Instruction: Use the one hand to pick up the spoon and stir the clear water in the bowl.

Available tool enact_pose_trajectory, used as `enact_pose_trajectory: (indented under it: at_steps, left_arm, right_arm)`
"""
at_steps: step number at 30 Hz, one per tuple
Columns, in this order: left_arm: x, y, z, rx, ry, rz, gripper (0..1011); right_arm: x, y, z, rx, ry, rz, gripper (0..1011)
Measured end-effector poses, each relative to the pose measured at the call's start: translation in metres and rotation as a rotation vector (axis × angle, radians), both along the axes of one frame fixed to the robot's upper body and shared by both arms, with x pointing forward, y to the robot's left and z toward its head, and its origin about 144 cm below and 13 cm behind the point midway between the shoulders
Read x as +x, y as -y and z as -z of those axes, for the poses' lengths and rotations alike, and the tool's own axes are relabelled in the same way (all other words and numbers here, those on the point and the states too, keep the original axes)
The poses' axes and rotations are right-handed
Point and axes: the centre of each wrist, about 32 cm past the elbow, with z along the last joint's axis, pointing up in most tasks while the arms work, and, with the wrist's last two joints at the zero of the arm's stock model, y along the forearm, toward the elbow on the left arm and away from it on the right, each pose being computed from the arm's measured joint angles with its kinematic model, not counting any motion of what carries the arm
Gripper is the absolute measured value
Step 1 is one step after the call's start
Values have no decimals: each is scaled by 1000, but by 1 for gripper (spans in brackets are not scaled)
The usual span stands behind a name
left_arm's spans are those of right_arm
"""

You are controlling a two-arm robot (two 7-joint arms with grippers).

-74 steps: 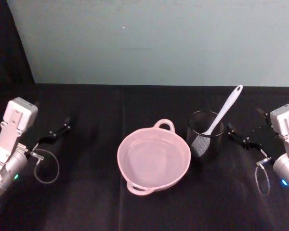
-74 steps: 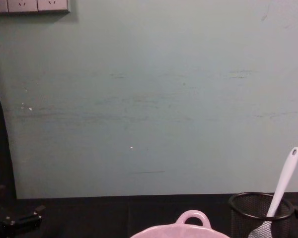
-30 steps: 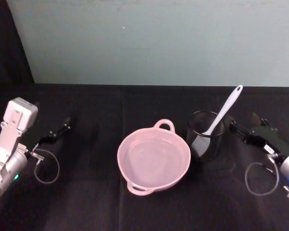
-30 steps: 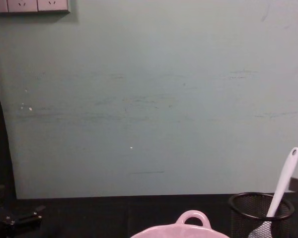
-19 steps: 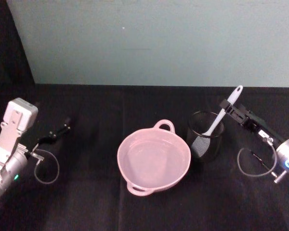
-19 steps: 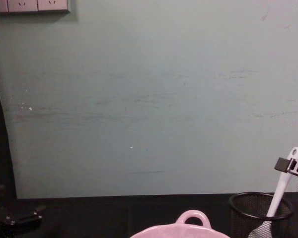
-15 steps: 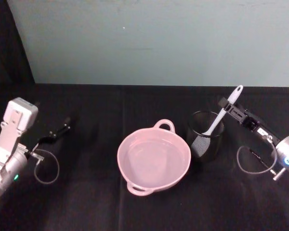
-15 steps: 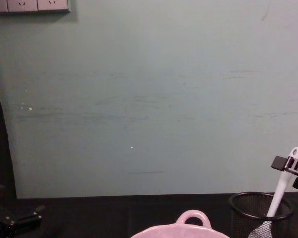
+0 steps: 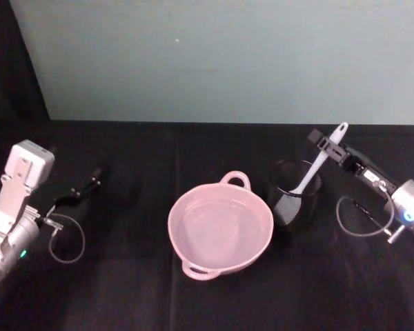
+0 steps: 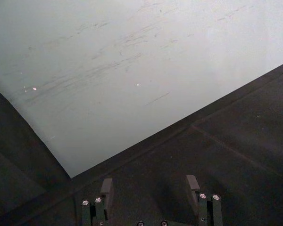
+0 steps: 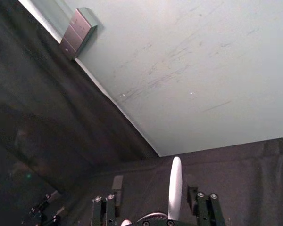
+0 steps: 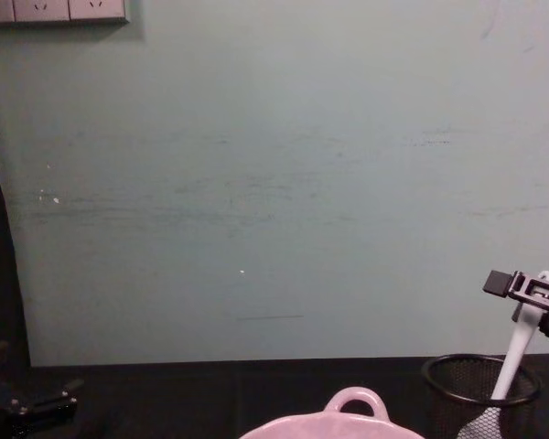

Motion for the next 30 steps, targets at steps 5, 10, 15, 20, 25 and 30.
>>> enact_pose_trajectory:
  at_steps: [5,10,15,20,25,30]
  left_arm:
    - [0,0,0,0,0,0,1005]
    - [0,0,0,0,0,0,1005]
    - [0,0,0,0,0,0,1005]
    - [0,0,0,0,0,0,1005]
    - [0,0,0,0,0,0,1005]
    - [0,0,0,0,0,0,1005]
  right_arm:
    - [3,-1,-2,-8,13,-2,711]
    - [3,0,-3,-17,22,2,547]
    - [0,2,-6,-46,45,6,382]
    - [-4,1,-13,-114,90,8,201]
    - [-7,-1,-22,-174,126,5,114]
    - [-10,-4,-31,-223,162,5,114]
